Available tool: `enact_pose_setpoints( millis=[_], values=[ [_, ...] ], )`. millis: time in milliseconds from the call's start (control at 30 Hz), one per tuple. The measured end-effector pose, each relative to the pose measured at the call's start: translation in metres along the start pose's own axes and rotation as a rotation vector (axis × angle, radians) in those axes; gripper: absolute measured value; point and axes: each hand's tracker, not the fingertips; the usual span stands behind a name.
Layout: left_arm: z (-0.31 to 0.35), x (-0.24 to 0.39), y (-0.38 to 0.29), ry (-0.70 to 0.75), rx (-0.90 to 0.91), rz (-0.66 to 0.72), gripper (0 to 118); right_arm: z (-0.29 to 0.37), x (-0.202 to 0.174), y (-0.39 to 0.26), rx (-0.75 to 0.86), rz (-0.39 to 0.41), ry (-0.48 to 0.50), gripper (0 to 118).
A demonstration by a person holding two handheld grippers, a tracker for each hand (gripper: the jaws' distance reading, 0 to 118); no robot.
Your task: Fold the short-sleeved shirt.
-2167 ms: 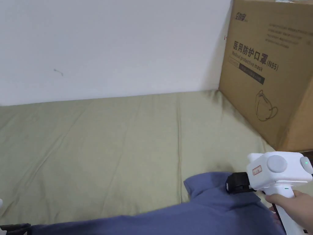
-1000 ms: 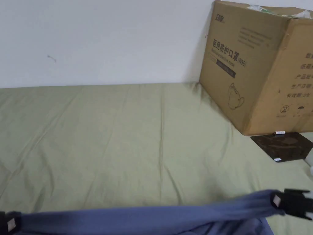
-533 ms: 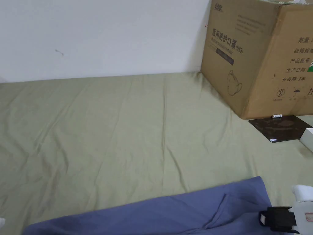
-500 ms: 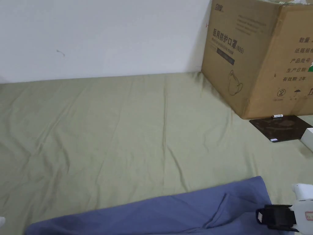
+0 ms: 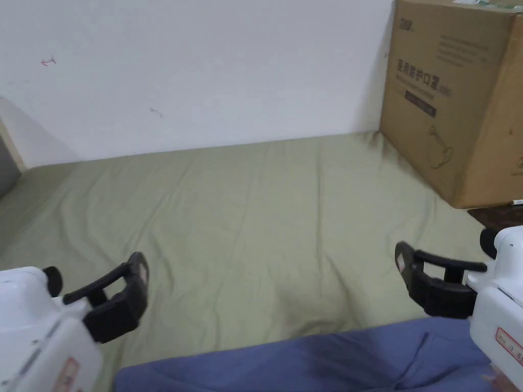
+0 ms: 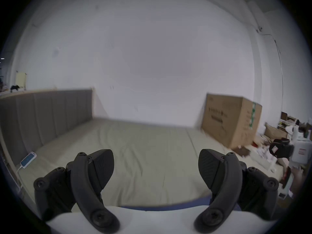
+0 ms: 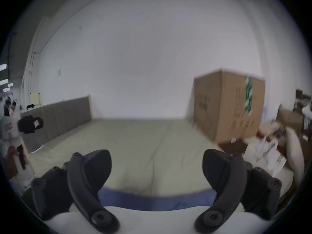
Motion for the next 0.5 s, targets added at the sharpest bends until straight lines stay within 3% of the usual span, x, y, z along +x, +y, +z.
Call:
enact_pose_setpoints(
  millis=[33,67,133,167,367,433,500],
  values=[
    [0.001,0.005,-0.003,0.004,0.009,0.026,96,-0.002,-0.008,0.0,0.037,-0.018,0.005,95],
    [0.001,0.011,-0.006,-0.017,0.008,0.06,72,-0.004,-0.014,0.002,0.061,-0.046,0.005,72],
    [-0.006,0.021,-0.012,-0.019,-0.03,0.058,8,-0.013,-0.019,0.004,0.034,-0.077,0.003,18],
    [-0.011,0.027,-0.015,0.013,-0.078,0.025,0,-0.02,-0.02,0.005,0.006,-0.101,-0.004,5],
    [-0.022,0.025,-0.016,-0.013,-0.094,-0.043,0,-0.033,-0.007,-0.004,-0.072,-0.195,-0.048,4],
    [-0.027,0.01,-0.005,-0.084,-0.131,0.013,0,-0.033,-0.002,-0.002,-0.077,-0.197,-0.041,4],
    [-0.05,-0.024,0.002,-0.274,-0.33,0.163,0,-0.035,0.001,-0.001,-0.103,-0.177,-0.049,4]
  ],
)
